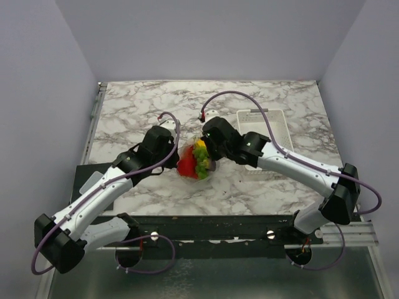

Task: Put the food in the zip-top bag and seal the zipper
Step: Adjust the zipper food storage bag at the center of the board, then adjust the fake vegetable in the zipper food storage bag, then adjust the zipper food storage bag at the center of the board.

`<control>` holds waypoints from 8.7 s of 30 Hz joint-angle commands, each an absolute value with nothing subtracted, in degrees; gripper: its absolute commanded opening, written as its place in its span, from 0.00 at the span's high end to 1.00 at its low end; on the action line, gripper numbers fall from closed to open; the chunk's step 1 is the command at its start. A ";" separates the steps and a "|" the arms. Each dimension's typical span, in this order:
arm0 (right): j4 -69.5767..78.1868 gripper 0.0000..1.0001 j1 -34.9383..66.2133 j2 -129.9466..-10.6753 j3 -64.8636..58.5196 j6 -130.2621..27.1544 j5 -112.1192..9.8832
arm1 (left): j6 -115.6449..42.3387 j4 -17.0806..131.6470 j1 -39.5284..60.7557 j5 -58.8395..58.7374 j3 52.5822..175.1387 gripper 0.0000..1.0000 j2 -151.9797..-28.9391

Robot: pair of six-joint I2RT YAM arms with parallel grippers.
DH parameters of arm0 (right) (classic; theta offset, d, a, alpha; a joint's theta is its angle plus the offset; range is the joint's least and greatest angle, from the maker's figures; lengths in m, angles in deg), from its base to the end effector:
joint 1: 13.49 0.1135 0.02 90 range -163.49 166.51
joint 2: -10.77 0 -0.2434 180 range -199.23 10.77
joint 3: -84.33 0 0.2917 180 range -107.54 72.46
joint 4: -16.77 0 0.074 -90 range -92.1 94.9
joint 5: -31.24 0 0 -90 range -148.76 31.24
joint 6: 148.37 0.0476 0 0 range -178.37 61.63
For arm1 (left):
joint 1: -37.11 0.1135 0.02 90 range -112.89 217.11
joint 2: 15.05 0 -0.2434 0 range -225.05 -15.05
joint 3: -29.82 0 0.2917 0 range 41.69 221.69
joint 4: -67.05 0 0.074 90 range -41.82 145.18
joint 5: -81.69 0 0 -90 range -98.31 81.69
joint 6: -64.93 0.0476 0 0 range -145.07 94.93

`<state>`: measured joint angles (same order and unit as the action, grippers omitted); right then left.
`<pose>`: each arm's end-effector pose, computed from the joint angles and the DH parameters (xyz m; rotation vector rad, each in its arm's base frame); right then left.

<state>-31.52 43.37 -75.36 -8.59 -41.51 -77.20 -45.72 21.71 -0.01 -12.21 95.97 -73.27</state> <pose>0.2217 0.3120 0.3119 -0.6188 2.1842 0.3178 0.2230 -0.1647 0.2868 0.2866 2.2463 -0.4729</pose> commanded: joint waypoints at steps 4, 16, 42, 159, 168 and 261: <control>-30.12 0.99 43.02 -75.19 -8.40 -41.54 -76.98 | -45.83 22.57 0.03 -11.83 96.66 1.00 -72.31; -29.00 0.73 43.02 -70.02 -7.08 -42.67 -77.63 | -46.01 22.87 0.03 -9.59 100.54 1.00 -72.66; -16.34 0.43 43.31 -46.54 12.97 -56.17 -50.87 | -46.03 23.89 0.03 -5.98 104.01 1.00 -76.13; -19.21 0.43 47.07 -61.20 2.46 -37.41 -68.72 | -46.46 23.89 0.05 -4.17 104.66 1.00 -76.87; -22.98 0.40 47.07 -58.35 0.13 -38.78 -73.02 | -46.74 23.89 0.07 -4.01 105.06 1.00 -77.45; -37.10 0.59 30.34 -70.88 -14.02 -46.81 -52.07 | -47.31 17.47 4.36 12.72 104.25 1.00 -76.25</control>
<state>-38.56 30.65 -75.47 -14.52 -46.47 -50.57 -47.16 16.18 3.95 11.20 103.91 -77.53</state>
